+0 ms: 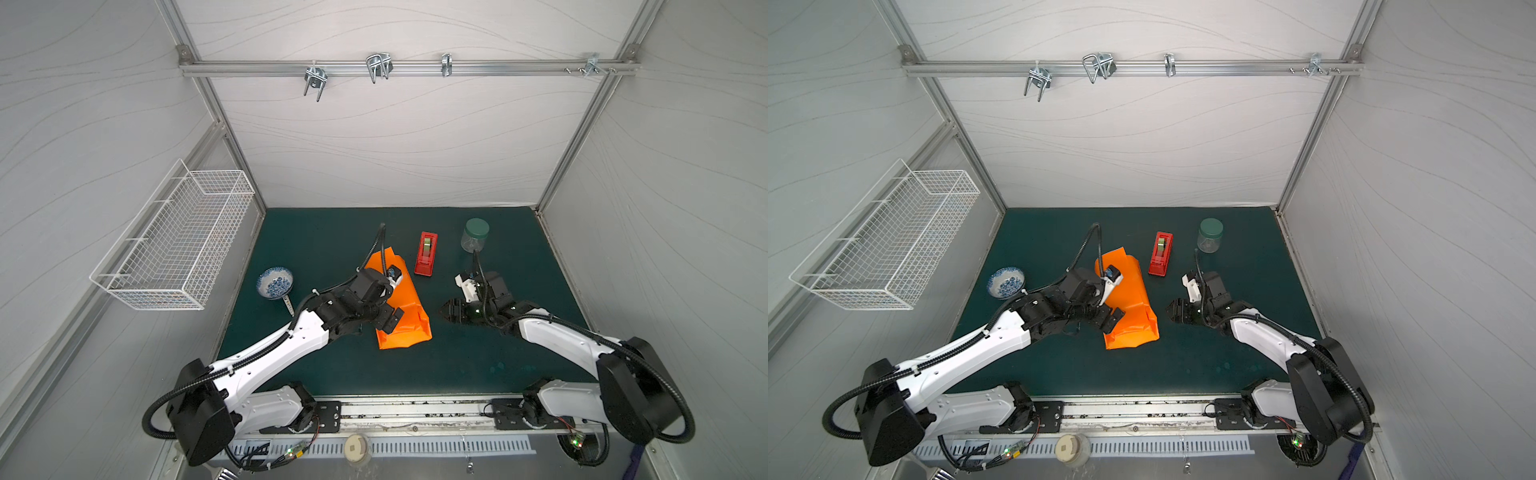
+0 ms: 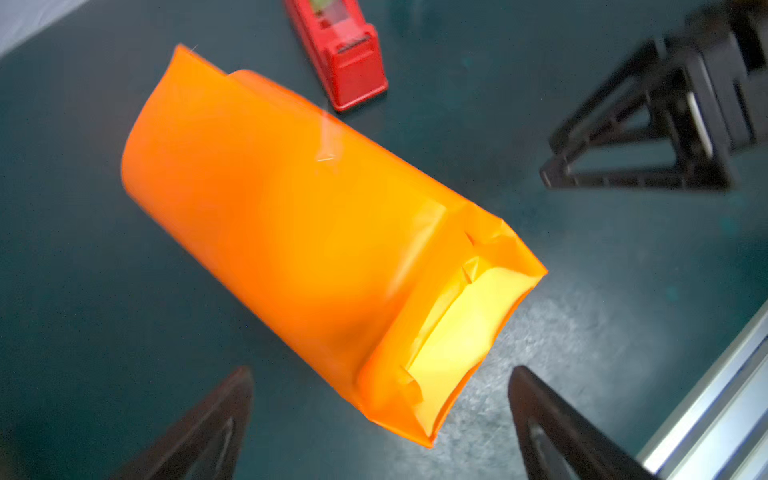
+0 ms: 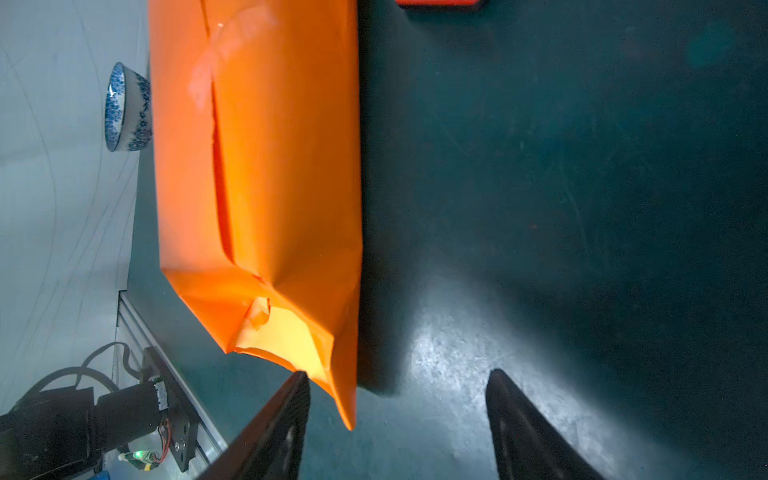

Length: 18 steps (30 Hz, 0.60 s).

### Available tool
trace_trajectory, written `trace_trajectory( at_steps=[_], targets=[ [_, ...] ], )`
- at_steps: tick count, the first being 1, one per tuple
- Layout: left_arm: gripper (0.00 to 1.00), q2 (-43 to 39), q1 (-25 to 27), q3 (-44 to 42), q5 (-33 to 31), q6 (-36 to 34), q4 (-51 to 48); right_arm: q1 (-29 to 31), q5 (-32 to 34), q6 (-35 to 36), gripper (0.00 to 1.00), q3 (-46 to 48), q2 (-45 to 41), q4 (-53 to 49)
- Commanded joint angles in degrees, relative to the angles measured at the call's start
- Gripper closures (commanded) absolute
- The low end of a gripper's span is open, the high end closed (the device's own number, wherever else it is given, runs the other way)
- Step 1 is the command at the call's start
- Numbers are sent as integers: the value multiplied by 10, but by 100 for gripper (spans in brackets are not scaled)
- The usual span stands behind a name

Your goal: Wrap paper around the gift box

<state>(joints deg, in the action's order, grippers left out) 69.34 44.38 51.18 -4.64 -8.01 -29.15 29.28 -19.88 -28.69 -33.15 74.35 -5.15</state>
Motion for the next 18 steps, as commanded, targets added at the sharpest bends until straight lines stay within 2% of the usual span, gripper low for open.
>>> trace_trajectory(
  at_steps=[1,6,10,18],
  targets=[
    [3,42,2,9,2,-199,23,-4,-32,-9,34,-12,30,-6],
    [4,86,1,-5,-14,-279,101,-1,-23,-19,38,-5,62,23],
    [9,120,-3,-4,-31,-313,117,13,-23,-19,44,-14,87,37],
    [15,149,-5,-24,-61,-318,156,65,-6,-22,50,-48,135,54]
  ],
)
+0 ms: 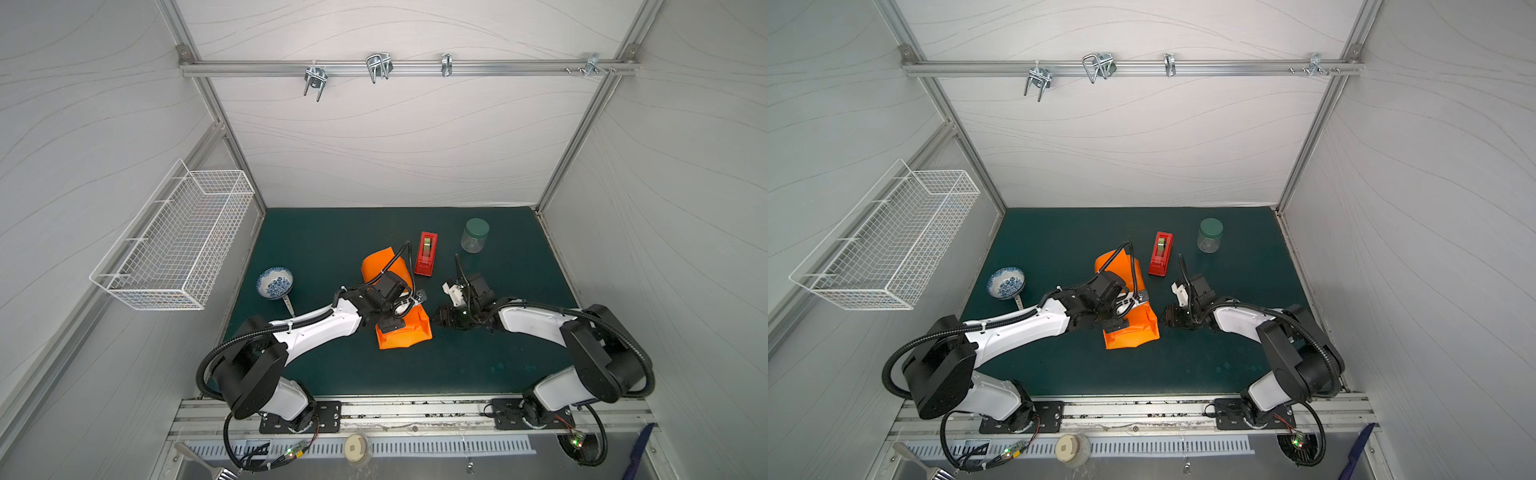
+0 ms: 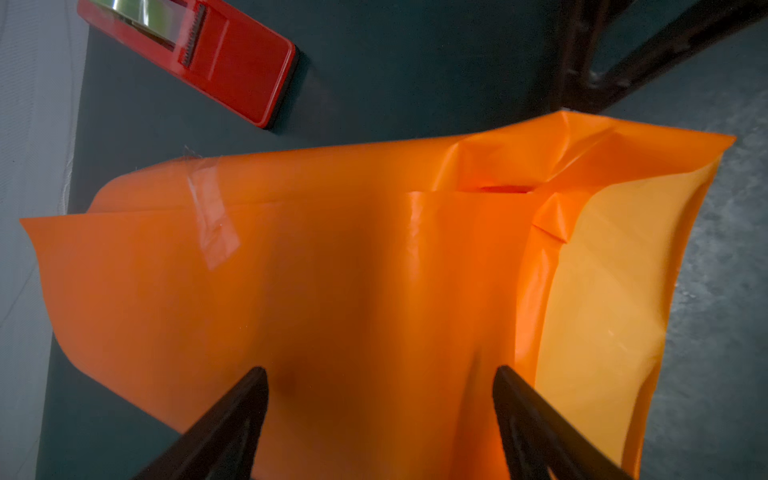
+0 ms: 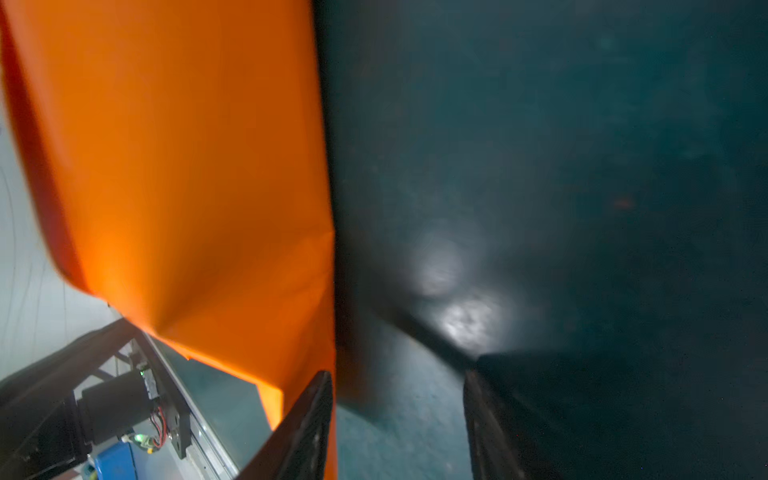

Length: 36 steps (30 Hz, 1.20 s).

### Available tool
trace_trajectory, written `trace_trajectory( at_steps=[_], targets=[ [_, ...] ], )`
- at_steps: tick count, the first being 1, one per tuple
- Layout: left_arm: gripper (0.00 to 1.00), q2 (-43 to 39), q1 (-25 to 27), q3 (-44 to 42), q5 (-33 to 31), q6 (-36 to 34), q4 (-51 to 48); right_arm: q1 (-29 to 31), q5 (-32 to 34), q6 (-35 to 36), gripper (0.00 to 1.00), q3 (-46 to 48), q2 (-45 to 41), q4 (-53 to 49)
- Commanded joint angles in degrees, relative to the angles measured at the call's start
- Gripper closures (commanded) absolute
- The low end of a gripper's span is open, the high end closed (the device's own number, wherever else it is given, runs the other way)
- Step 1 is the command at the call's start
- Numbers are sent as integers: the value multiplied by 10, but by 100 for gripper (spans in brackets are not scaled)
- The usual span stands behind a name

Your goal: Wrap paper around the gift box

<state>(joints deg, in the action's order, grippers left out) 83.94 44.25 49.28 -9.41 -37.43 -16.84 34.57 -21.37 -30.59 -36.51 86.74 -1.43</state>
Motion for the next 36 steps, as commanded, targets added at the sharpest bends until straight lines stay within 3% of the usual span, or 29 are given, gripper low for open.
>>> trace_trajectory(
  at_steps=[1,22,36],
  targets=[
    [15,3,-3,-11,-15,-25,36,17,8,-3,51,-18,15,17],
    [16,4,-2,-62,-18,-11,86,63,17,-29,54,-7,26,89],
    [16,1,-2,-63,-16,-7,87,76,18,-107,58,25,50,204]
  ],
)
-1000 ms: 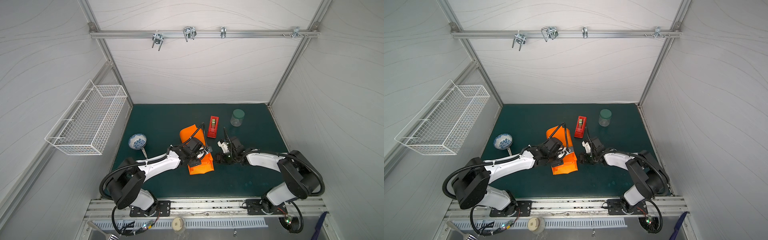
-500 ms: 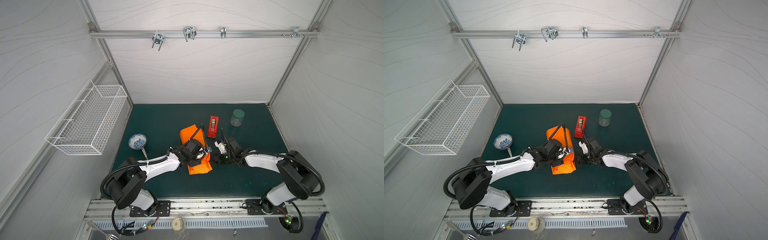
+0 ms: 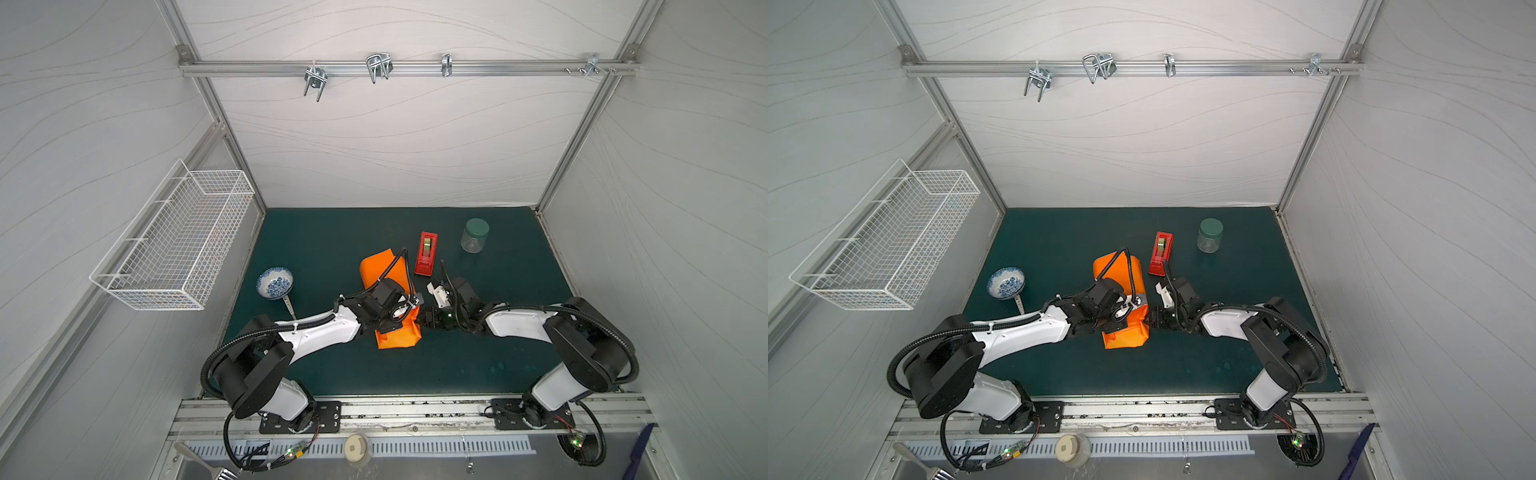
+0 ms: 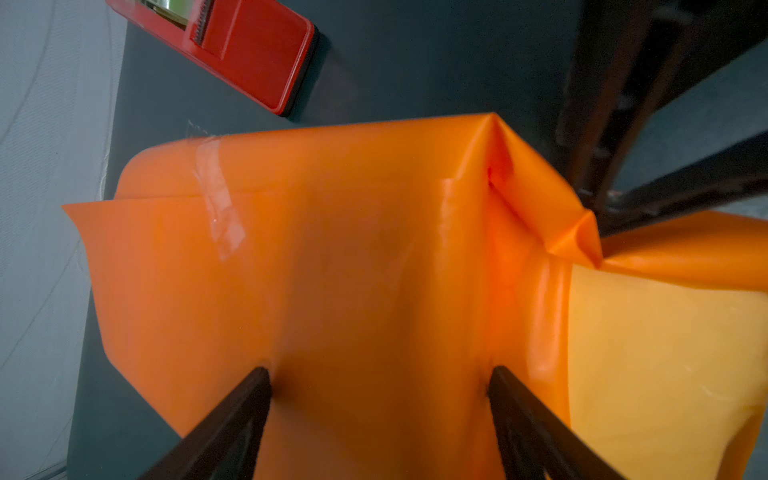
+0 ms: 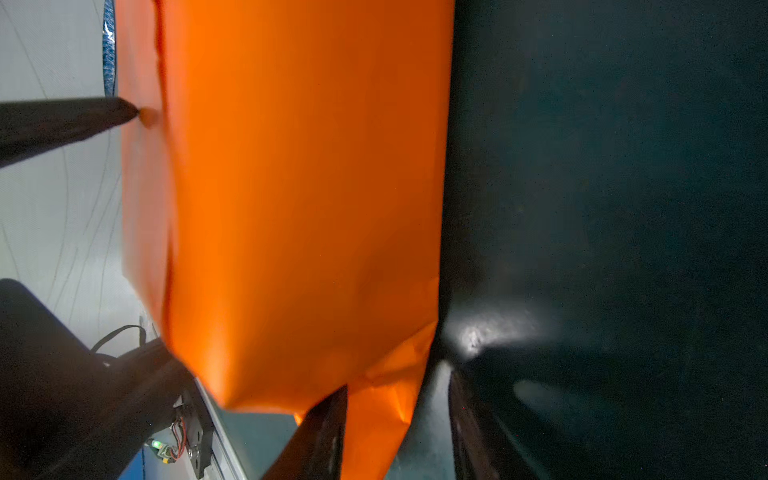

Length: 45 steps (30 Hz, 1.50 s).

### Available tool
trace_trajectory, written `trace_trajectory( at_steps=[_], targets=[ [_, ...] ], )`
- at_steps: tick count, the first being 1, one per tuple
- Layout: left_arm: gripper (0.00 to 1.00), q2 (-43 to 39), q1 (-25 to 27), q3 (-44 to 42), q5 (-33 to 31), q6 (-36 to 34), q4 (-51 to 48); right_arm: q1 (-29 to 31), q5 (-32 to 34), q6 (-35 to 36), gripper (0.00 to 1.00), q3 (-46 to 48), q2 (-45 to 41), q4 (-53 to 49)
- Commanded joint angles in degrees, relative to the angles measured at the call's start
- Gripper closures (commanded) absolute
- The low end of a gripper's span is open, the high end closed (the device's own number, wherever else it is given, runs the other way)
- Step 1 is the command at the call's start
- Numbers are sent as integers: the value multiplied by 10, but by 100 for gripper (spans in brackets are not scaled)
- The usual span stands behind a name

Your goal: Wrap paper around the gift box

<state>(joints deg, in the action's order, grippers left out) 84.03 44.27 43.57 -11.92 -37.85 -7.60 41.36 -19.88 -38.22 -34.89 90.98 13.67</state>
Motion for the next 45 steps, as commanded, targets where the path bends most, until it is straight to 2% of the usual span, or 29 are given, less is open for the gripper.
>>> trace_trajectory(
  at_steps=[1,9,17,25,31,36,40,43,45],
  targets=[
    [16,0,-2,-5,9,-1,-5,10,4,-38,57,14,8,64],
    [16,-5,-2,-2,16,7,-6,20,31,-86,51,50,4,144],
    [14,-25,-2,7,48,32,-10,21,32,-110,52,74,-5,197],
    [5,-64,-2,10,112,83,4,25,35,-123,55,87,8,233],
    [3,-31,7,34,112,110,16,24,38,-124,55,88,7,232],
    [3,-9,11,44,93,113,8,25,39,-118,56,90,5,222],
    [5,-49,9,35,85,122,15,24,46,-96,55,104,-10,194],
    [9,-85,-13,25,94,161,29,25,53,-79,54,117,-31,172],
    [16,-95,-38,22,97,194,31,26,57,-71,54,123,-42,159]
  ],
)
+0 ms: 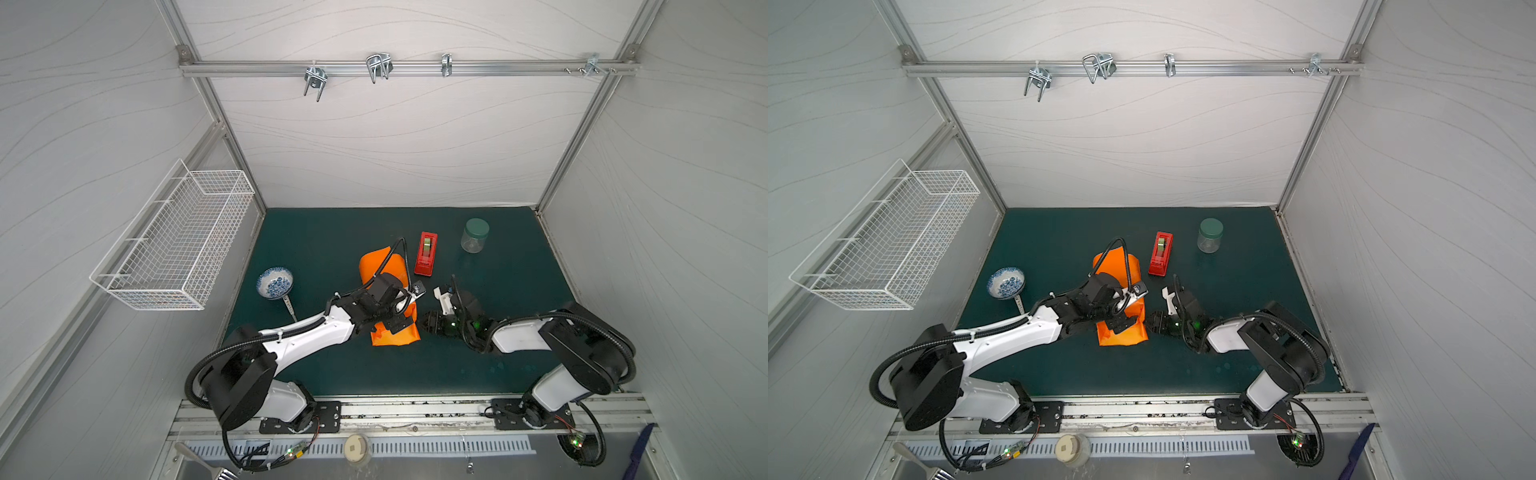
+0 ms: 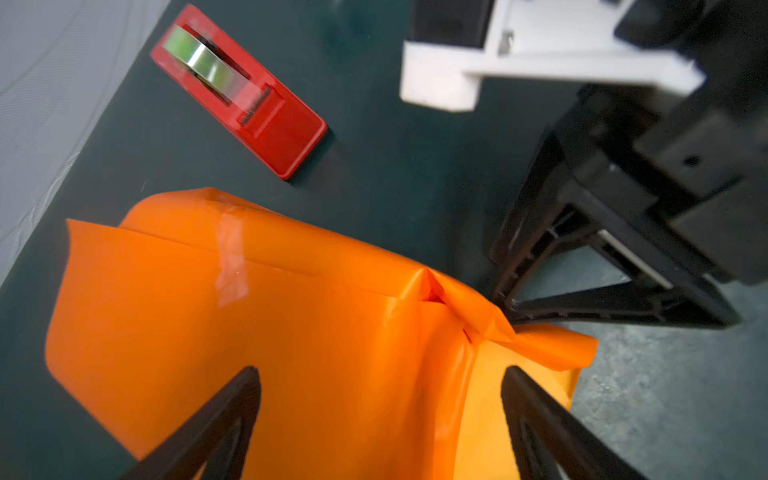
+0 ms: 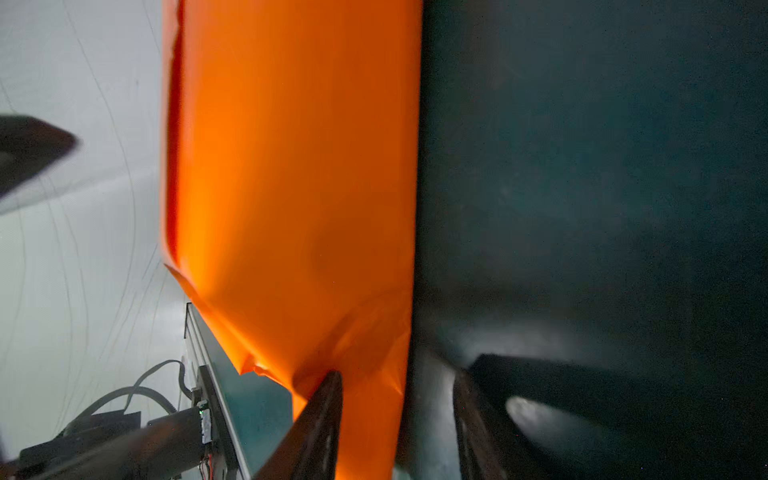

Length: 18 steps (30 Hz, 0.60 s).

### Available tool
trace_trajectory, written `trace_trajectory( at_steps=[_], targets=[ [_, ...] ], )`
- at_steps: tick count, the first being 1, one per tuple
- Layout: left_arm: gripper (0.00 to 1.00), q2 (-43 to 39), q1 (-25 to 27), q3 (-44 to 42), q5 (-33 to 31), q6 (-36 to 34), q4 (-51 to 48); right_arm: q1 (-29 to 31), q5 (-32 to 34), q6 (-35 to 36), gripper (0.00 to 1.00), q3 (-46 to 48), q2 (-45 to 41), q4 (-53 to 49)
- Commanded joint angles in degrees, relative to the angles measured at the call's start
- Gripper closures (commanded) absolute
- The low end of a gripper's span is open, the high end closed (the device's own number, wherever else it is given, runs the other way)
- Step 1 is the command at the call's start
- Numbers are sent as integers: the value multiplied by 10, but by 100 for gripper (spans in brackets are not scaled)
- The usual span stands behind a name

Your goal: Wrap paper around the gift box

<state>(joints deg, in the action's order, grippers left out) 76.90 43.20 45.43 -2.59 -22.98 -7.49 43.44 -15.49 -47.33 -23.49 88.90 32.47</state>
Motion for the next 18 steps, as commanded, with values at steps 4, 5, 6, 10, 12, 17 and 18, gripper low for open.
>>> trace_trajectory(
  at_steps=[4,5,6,10,12,17,18],
  targets=[
    [32,-15,-52,21,-33,67,-5,12,17,26,57,6,-28,-36],
    [35,-7,-52,25,-59,60,-13,15,18,25,58,4,-27,-36],
    [37,0,-54,30,-75,54,-21,18,19,25,59,1,-26,-36],
    [47,37,-61,57,-88,36,-71,31,22,21,64,-6,-18,-35],
    [48,48,-61,60,-79,35,-78,35,25,18,65,-6,-16,-31],
    [48,66,-61,50,-83,38,-86,44,24,13,66,-22,-4,-23],
    [48,68,-61,47,-80,39,-88,46,24,11,66,-27,-1,-22]
  ],
)
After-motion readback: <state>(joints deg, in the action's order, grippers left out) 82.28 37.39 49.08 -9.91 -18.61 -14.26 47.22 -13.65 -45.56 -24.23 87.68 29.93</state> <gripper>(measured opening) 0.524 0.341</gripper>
